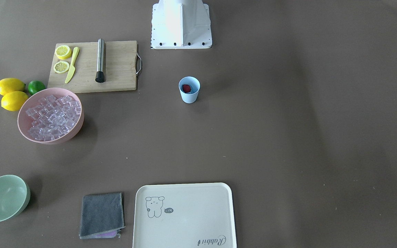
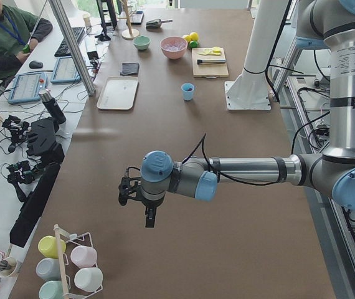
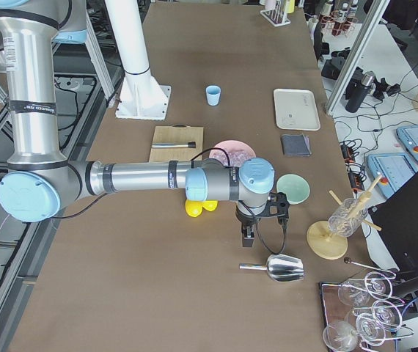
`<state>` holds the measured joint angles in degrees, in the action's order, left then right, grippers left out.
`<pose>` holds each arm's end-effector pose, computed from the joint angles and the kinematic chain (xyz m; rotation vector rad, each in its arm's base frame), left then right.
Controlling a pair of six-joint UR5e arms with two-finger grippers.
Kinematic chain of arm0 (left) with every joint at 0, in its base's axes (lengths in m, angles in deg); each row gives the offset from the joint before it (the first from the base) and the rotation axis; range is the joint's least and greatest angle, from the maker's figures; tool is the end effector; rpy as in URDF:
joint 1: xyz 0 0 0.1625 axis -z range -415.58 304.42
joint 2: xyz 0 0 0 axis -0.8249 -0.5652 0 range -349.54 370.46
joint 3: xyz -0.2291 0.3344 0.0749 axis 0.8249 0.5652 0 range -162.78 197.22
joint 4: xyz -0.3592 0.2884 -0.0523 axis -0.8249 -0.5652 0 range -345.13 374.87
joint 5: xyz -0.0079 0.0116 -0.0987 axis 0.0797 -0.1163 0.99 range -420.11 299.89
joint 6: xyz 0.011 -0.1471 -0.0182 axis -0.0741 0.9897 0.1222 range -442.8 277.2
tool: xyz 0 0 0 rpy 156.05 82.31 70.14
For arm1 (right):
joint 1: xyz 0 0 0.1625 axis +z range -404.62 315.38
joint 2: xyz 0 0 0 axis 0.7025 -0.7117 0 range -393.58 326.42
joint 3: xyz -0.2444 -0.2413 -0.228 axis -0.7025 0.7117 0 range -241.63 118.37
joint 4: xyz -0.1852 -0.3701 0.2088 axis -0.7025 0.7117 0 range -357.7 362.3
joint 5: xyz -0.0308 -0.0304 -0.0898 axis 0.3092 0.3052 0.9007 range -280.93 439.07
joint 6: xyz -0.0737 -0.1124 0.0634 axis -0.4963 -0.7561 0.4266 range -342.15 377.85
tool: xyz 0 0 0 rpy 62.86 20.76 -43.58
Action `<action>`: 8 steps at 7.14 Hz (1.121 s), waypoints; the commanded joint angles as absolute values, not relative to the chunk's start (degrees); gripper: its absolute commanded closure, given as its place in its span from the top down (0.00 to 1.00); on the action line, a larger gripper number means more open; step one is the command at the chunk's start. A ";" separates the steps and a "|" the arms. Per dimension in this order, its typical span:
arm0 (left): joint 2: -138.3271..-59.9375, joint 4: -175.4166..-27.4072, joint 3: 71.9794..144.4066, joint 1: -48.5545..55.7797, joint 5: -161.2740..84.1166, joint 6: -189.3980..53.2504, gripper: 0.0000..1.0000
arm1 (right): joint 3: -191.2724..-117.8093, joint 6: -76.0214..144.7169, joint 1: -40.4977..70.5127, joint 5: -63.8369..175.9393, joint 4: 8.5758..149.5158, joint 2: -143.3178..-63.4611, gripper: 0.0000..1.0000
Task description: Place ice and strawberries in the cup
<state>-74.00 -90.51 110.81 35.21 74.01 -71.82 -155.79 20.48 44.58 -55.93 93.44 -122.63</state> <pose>-0.0370 -0.5254 0.6686 0.1536 0.7834 -0.1043 0.0206 -0.5561 0.6331 0.0422 -0.7868 0.0032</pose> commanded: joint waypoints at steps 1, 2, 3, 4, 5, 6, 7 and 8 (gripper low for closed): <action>-74.09 -90.51 110.74 35.21 74.01 -71.82 0.98 | -155.85 20.48 44.59 -55.93 93.44 -122.53 1.00; -74.18 -90.51 110.74 35.21 73.92 -71.82 0.98 | -155.77 20.48 44.59 -55.93 93.44 -122.53 1.00; -74.26 -90.51 110.74 35.21 73.92 -71.82 0.98 | -155.85 20.40 44.59 -55.93 93.44 -122.44 1.00; -74.35 -90.51 110.65 35.21 73.57 -71.82 0.98 | -155.85 20.48 44.59 -55.93 93.44 -122.44 1.00; -74.35 -90.51 110.74 35.21 72.26 -71.82 0.98 | -155.77 20.48 44.59 -55.93 93.44 -122.35 1.00; -74.44 -90.51 110.74 35.21 72.16 -71.82 0.98 | -155.85 20.48 44.59 -55.93 93.44 -122.35 1.00; -74.44 -90.51 110.74 35.12 72.16 -71.82 0.98 | -155.85 20.48 44.59 -55.93 93.44 -122.35 1.00; -74.44 -90.51 110.74 35.21 72.25 -71.82 0.98 | -155.85 20.48 44.59 -55.93 93.44 -122.26 1.00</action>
